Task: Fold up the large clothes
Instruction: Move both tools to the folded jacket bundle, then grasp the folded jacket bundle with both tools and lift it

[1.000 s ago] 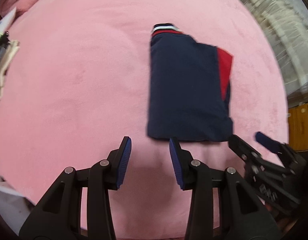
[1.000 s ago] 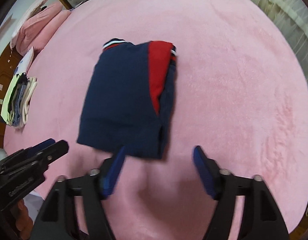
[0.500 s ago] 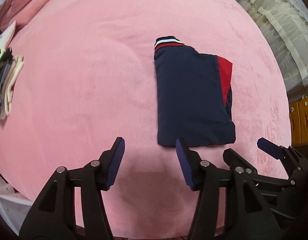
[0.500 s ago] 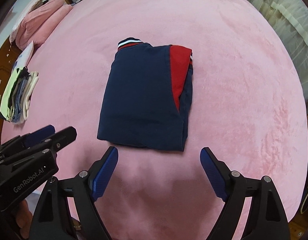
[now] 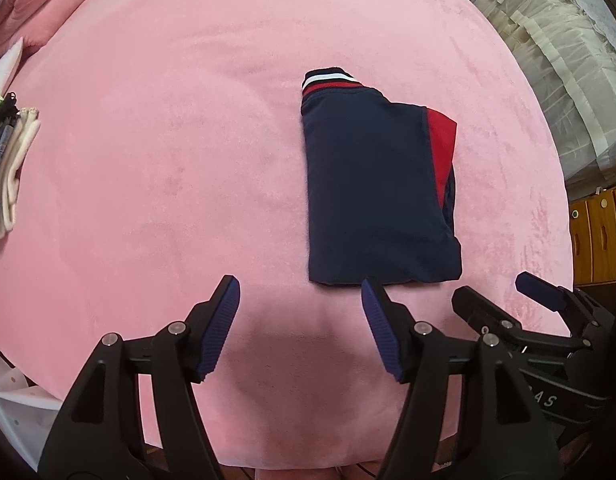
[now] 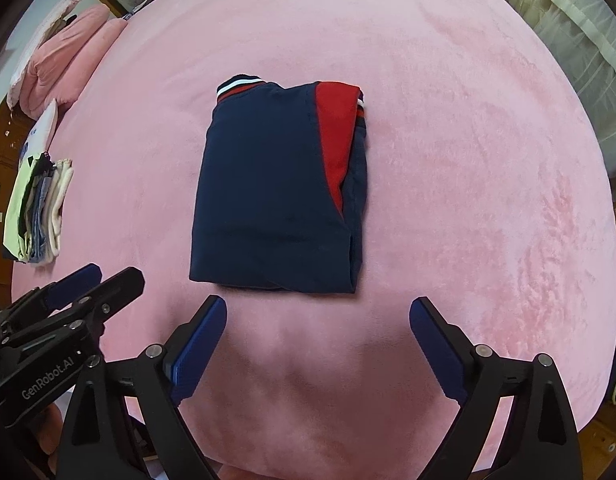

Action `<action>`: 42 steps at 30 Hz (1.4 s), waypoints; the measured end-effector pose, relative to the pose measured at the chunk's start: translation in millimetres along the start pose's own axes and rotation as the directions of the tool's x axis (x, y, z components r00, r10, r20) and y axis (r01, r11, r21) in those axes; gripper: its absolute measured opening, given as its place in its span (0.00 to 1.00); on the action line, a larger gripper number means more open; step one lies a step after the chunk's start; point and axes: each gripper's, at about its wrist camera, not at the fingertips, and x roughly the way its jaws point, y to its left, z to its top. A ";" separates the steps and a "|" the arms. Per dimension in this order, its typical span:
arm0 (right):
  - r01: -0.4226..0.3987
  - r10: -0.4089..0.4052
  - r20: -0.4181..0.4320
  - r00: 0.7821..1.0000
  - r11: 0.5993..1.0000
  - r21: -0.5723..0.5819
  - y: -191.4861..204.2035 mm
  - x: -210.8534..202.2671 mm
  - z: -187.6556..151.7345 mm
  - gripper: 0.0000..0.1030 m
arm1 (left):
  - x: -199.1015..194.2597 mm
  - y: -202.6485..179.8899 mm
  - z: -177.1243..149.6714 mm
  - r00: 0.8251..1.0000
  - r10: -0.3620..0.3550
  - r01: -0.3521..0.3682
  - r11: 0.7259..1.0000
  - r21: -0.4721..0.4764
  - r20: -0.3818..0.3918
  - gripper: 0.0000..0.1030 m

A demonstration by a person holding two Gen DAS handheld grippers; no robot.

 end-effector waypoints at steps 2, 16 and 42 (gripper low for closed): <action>0.005 -0.005 -0.005 1.000 1.000 0.002 -2.1 1.3 0.1 0.91 | 0.2 -0.5 -0.4 1.000 -0.001 0.001 1.000 0.003 -0.002 0.59; -0.055 0.060 -0.064 0.996 0.996 0.077 -18.7 15.8 1.9 0.92 | 12.4 -1.4 6.9 1.000 -0.001 0.001 1.000 -0.009 -0.019 0.59; -0.438 0.535 -0.150 0.832 0.797 0.415 -82.2 126.4 35.4 0.93 | 127.8 6.3 63.7 0.942 -0.307 0.279 0.941 -0.190 -0.138 0.61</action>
